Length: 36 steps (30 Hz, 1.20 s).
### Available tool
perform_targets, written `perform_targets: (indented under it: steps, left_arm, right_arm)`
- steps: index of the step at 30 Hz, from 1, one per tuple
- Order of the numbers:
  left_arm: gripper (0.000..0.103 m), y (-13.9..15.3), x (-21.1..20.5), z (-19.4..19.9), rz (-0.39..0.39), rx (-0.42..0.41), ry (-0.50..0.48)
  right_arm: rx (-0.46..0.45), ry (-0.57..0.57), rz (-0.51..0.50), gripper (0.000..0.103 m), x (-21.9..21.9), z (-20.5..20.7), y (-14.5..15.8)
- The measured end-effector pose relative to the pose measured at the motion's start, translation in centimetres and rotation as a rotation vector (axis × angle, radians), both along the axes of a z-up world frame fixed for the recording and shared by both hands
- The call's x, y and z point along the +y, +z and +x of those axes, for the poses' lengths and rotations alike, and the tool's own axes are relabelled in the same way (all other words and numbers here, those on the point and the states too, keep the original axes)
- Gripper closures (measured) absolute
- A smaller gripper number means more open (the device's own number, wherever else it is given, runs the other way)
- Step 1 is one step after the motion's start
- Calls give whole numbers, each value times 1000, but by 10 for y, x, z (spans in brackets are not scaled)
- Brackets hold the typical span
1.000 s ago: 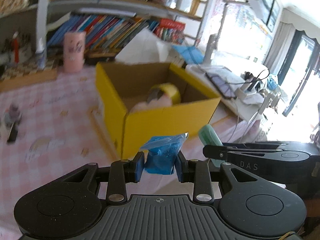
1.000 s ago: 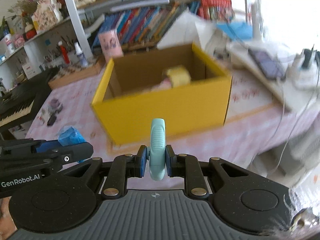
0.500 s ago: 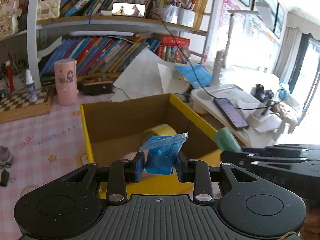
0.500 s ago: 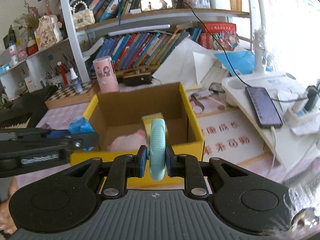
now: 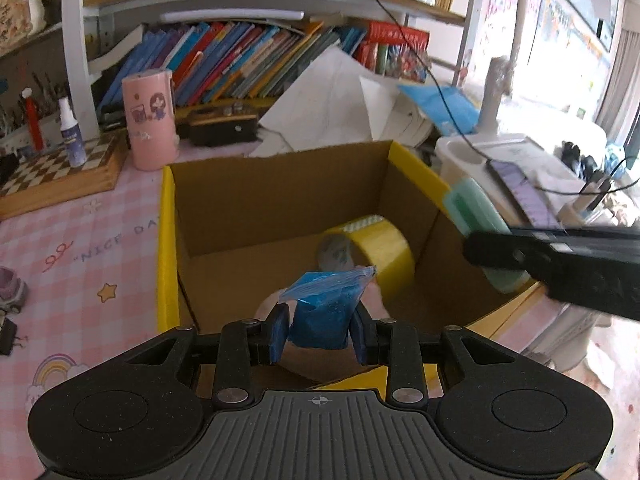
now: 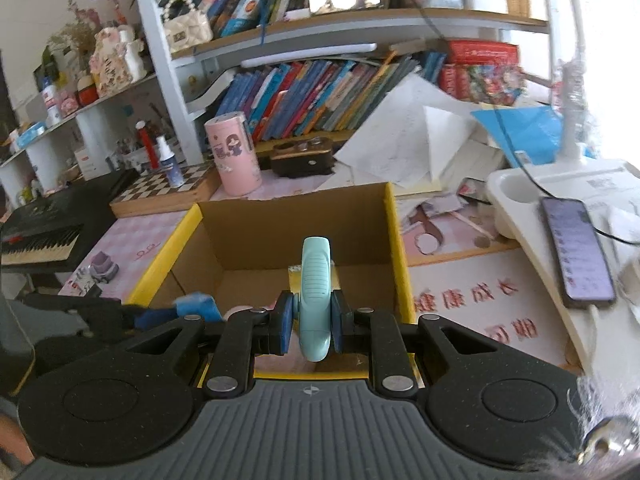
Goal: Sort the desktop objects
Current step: 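Lower both items into the yellow box and open both tools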
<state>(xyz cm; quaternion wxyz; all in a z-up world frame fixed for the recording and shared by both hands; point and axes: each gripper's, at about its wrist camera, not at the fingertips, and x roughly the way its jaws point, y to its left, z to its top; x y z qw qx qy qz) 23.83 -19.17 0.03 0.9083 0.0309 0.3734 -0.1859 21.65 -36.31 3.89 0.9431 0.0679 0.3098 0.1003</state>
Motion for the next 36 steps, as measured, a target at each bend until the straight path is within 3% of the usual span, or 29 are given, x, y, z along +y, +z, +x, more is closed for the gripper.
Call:
perform_targets:
  steps: [15,22,34,36]
  left_arm:
    - [69,-10,-7,15,38,43,34]
    - [55,1,-9,1,92,-60,46]
    - [50,20,10,-11,65,-127,151]
    - [49,22,12,-13,61,-133,160]
  right_arm:
    - [144,273,-44,85,40,101,-21]
    - [246,333,-62,85,44,129,-39]
    - [245,390,-109,84,53,136,-42]
    - [238,382,-107,78,52,135,-41]
